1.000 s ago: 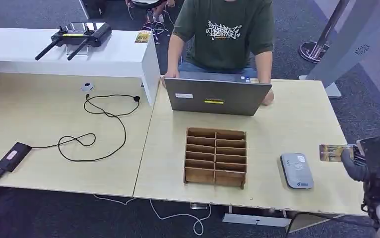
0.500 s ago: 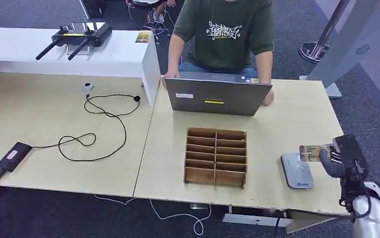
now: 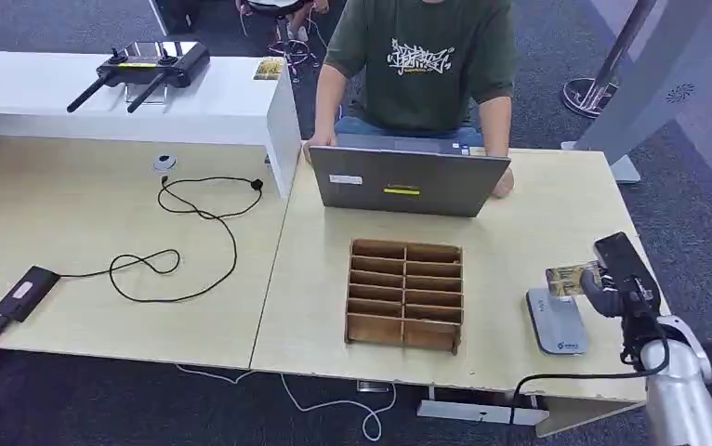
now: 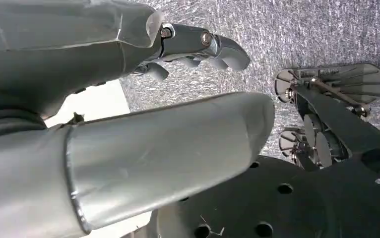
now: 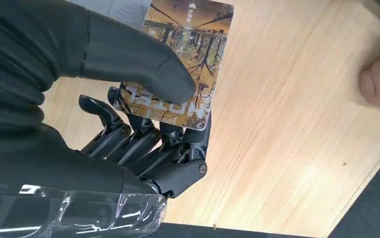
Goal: Pass the card to the sensor for recognition and then transmit it.
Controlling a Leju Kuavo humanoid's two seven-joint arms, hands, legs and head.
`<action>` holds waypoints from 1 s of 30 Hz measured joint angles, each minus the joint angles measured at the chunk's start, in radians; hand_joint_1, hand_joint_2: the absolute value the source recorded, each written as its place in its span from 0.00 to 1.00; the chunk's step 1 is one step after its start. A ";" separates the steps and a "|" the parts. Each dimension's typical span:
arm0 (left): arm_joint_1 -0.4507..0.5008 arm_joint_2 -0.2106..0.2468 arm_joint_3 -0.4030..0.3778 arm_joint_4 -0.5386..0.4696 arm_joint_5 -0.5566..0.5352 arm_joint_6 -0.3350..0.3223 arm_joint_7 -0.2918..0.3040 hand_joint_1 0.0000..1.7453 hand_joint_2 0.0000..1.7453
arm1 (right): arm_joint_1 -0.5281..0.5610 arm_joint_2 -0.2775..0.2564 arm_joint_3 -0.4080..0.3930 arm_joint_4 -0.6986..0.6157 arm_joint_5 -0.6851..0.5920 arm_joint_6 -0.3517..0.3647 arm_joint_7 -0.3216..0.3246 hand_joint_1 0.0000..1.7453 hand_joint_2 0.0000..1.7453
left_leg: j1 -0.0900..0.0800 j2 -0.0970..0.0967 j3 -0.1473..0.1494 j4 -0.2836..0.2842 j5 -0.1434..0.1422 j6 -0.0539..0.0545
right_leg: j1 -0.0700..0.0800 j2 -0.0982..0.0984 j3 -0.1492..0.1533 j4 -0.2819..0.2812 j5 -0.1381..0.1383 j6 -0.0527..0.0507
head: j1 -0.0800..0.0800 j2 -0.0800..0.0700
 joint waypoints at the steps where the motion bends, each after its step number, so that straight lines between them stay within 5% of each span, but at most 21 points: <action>1: 0.000 0.000 0.000 0.000 0.000 0.000 0.000 0.00 0.00 | -0.001 -0.006 0.001 0.005 0.008 0.000 0.005 1.00 1.00 | 0.000 0.000 0.000 0.000 0.000 0.000 | 0.000 0.000 0.000 0.000 0.000 0.000 | 0.000 0.000; 14: 0.000 0.000 0.001 0.000 -0.014 0.000 -0.002 0.00 0.00 | 0.109 -0.076 -0.048 -0.027 -0.034 0.048 0.024 1.00 1.00 | 0.000 0.000 0.000 0.000 0.000 0.000 | 0.000 0.000 0.000 0.000 0.000 0.000 | 0.000 0.000; 30: -0.004 0.000 0.001 0.000 -0.026 0.000 -0.005 0.00 0.00 | 0.213 -0.051 -0.112 -0.106 -0.066 0.068 0.049 1.00 1.00 | 0.000 0.000 0.000 0.000 0.000 0.000 | 0.000 0.000 0.000 0.000 0.000 0.000 | 0.000 0.000</action>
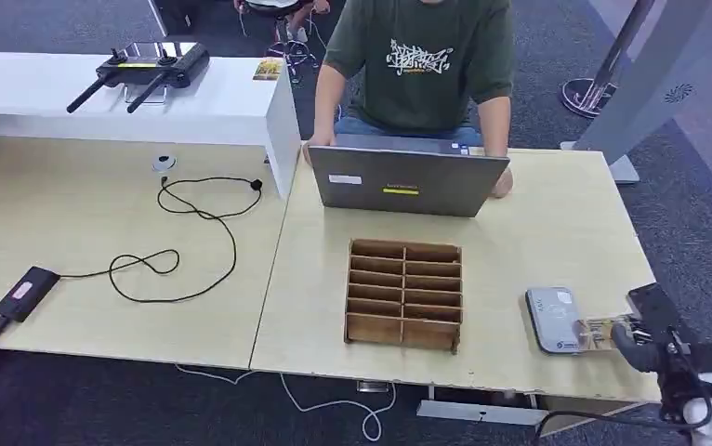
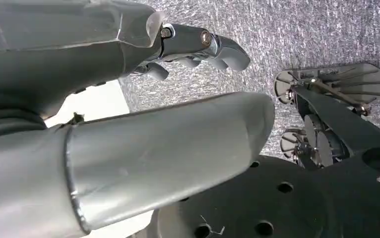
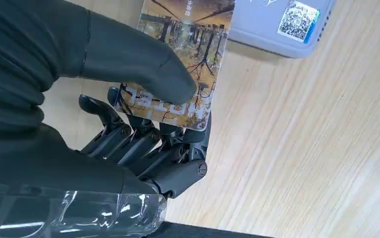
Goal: Pass the card to the sensor for recognition and then transmit it.
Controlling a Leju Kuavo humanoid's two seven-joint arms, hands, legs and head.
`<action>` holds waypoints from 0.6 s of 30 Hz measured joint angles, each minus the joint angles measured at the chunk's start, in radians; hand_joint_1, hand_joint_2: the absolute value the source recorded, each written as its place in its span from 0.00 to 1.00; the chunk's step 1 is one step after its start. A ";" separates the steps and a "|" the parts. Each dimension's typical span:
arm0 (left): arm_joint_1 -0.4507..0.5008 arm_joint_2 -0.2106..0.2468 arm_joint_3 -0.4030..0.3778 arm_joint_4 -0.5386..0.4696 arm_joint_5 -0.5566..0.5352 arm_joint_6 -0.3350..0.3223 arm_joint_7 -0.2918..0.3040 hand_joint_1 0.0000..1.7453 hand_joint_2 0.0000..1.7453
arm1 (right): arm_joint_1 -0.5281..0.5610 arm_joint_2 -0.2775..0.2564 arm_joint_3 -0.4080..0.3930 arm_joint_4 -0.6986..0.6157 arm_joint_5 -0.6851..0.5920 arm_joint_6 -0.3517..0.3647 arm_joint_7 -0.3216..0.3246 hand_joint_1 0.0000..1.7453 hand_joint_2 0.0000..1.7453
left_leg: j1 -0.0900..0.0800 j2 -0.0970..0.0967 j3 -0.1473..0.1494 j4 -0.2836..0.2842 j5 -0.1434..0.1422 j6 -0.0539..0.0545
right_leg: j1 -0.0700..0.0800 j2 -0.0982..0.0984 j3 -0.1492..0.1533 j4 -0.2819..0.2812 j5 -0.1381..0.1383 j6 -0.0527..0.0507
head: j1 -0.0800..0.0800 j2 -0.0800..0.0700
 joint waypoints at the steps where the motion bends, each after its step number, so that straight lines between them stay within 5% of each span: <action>1: -0.001 0.000 0.000 0.000 0.000 0.000 0.000 0.00 0.00 | -0.001 0.005 0.000 0.002 0.000 0.001 0.000 1.00 1.00 | 0.000 0.000 0.000 0.000 0.000 0.000 | 0.000 0.000 0.000 0.000 0.000 0.000 | 0.000 0.000; 18: -0.005 0.000 0.000 0.003 0.023 0.000 0.012 0.00 0.00 | -0.145 0.071 0.083 0.146 0.034 0.000 -0.012 1.00 1.00 | 0.000 0.000 0.000 0.000 0.001 0.000 | 0.000 0.000 0.000 0.000 0.000 0.000 | 0.000 0.000</action>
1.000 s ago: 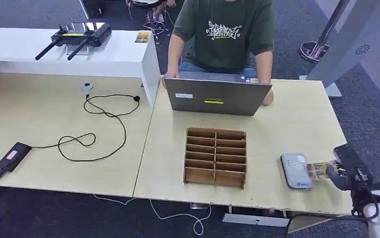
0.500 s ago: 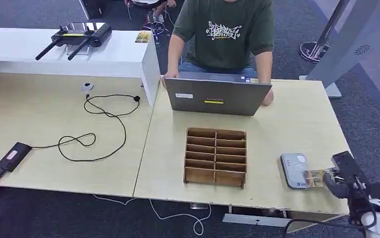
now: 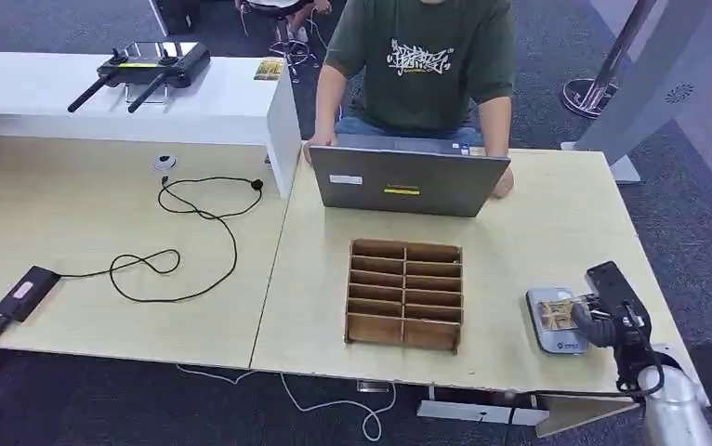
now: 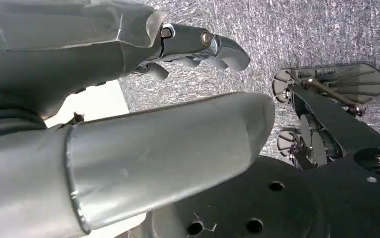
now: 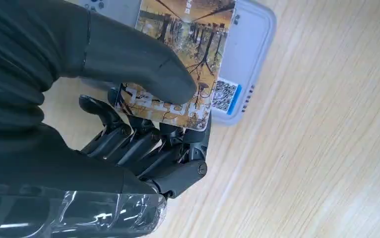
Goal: Pass the card to the sensor for recognition and then transmit it.
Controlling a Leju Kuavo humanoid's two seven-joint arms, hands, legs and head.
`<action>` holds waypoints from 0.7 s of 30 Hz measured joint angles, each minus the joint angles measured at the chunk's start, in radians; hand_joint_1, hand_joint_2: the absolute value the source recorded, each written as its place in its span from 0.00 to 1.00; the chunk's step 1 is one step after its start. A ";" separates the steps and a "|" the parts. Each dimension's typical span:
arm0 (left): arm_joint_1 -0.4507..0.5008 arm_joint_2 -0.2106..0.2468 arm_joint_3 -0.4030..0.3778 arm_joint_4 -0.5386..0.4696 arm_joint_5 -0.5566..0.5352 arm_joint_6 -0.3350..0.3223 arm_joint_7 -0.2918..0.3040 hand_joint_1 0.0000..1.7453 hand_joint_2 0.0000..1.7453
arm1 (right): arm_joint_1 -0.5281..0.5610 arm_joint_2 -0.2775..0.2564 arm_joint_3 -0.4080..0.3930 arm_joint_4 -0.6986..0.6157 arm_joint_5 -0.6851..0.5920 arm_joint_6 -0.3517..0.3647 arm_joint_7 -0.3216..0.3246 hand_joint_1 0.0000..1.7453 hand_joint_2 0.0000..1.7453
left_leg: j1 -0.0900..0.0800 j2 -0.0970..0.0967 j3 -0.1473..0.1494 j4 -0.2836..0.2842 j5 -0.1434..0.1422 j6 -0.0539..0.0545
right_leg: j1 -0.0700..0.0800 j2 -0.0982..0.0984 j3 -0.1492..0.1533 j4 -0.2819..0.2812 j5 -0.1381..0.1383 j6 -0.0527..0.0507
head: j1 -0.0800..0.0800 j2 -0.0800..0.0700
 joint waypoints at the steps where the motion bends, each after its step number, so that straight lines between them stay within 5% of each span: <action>1: 0.000 0.000 0.000 0.000 0.000 0.000 0.000 0.00 0.00 | -0.006 0.000 0.005 0.009 0.003 0.000 -0.003 1.00 1.00 | 0.000 0.000 0.000 0.000 0.000 0.000 | 0.000 0.000 0.000 0.000 0.000 0.000 | 0.000 0.000; 21: 0.000 0.005 0.000 0.005 0.005 0.000 0.000 0.00 0.00 | -0.025 -0.008 0.038 0.045 0.019 0.006 -0.009 1.00 1.00 | 0.000 0.001 0.001 0.000 0.000 0.000 | 0.000 0.001 0.001 0.000 0.000 0.000 | 0.000 0.000</action>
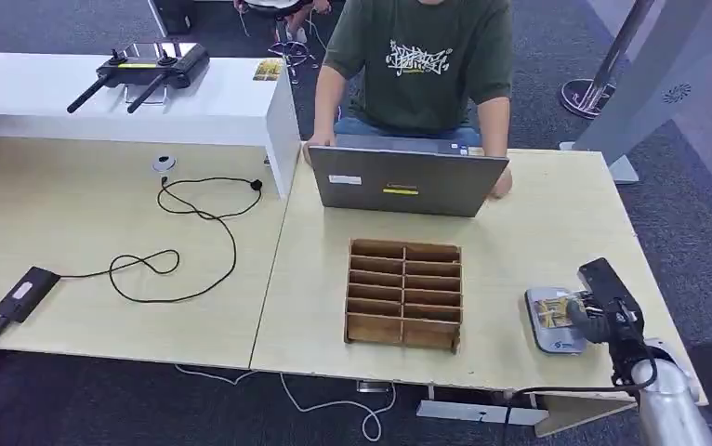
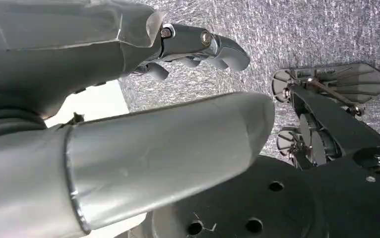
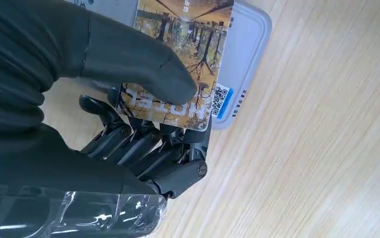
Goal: Pass the card to the sensor for recognition and then transmit it.
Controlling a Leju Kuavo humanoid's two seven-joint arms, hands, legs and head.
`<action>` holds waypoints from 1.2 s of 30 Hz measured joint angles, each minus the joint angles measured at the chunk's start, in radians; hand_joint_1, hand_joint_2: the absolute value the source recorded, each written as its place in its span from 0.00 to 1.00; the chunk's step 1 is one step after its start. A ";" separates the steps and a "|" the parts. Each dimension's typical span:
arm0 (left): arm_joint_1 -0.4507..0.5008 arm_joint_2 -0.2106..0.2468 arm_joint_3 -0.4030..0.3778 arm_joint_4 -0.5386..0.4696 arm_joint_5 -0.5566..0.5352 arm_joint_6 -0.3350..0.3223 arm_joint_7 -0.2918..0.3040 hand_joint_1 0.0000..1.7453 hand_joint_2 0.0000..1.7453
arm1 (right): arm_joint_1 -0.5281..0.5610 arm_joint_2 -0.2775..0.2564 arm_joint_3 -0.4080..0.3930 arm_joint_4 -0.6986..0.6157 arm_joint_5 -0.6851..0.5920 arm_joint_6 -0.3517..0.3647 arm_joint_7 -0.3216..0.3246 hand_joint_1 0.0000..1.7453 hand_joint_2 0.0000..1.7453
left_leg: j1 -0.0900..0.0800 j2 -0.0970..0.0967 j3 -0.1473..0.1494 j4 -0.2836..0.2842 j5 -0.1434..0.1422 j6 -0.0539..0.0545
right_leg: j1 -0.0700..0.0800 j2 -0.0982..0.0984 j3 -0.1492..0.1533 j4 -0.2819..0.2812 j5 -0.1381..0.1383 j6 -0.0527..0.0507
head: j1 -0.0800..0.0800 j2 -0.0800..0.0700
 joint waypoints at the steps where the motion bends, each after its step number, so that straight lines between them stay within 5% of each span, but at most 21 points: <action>1: 0.000 0.000 0.000 0.000 0.005 0.000 0.000 0.00 0.00 | 0.002 0.000 0.000 -0.002 -0.006 -0.007 -0.015 1.00 1.00 | 0.000 0.000 0.000 0.000 0.000 0.000 | 0.000 0.000 0.000 0.000 0.000 0.000 | 0.000 0.000; 5: 0.001 -0.005 0.006 0.000 0.018 0.000 -0.011 0.00 0.00 | 0.023 0.006 0.000 -0.052 -0.042 -0.029 -0.088 1.00 1.00 | 0.000 -0.001 0.000 0.000 0.000 0.000 | 0.000 -0.001 0.000 0.000 0.000 0.000 | 0.000 0.000; 18: 0.004 -0.016 0.023 0.000 0.022 0.000 -0.020 0.00 0.00 | 0.091 0.018 0.000 -0.318 -0.054 -0.043 -0.123 1.00 1.00 | 0.000 -0.001 -0.001 0.000 0.000 0.000 | 0.000 -0.001 -0.001 0.000 0.000 0.000 | 0.000 0.000; 21: 0.003 -0.019 0.023 0.000 0.022 0.000 -0.021 0.00 0.00 | 0.092 0.024 0.003 -0.349 0.023 -0.112 -0.144 1.00 1.00 | 0.000 -0.001 -0.001 0.000 0.000 0.000 | 0.000 -0.001 -0.001 0.000 0.000 0.000 | 0.000 0.000; 27: 0.001 -0.029 0.023 -0.002 0.015 0.000 -0.026 0.00 0.00 | 0.094 0.049 0.035 -0.422 0.494 -0.411 -0.095 1.00 1.00 | 0.000 -0.001 -0.001 0.000 0.000 0.000 | 0.000 -0.001 -0.001 0.000 0.000 0.000 | 0.000 0.000; 32: -0.004 -0.039 0.023 -0.010 -0.005 0.000 -0.031 0.00 0.00 | 0.093 0.088 0.062 -0.486 0.907 -0.586 -0.034 1.00 1.00 | 0.000 -0.001 -0.001 0.000 0.000 0.000 | 0.000 -0.001 -0.001 0.000 0.000 0.000 | 0.000 0.000; 36: -0.007 -0.042 0.023 -0.011 -0.015 0.000 -0.032 0.00 0.00 | 0.090 0.111 0.079 -0.510 1.101 -0.688 -0.018 1.00 1.00 | 0.000 -0.001 -0.001 0.000 0.000 0.000 | 0.000 -0.001 -0.001 0.000 0.000 0.000 | 0.000 0.000</action>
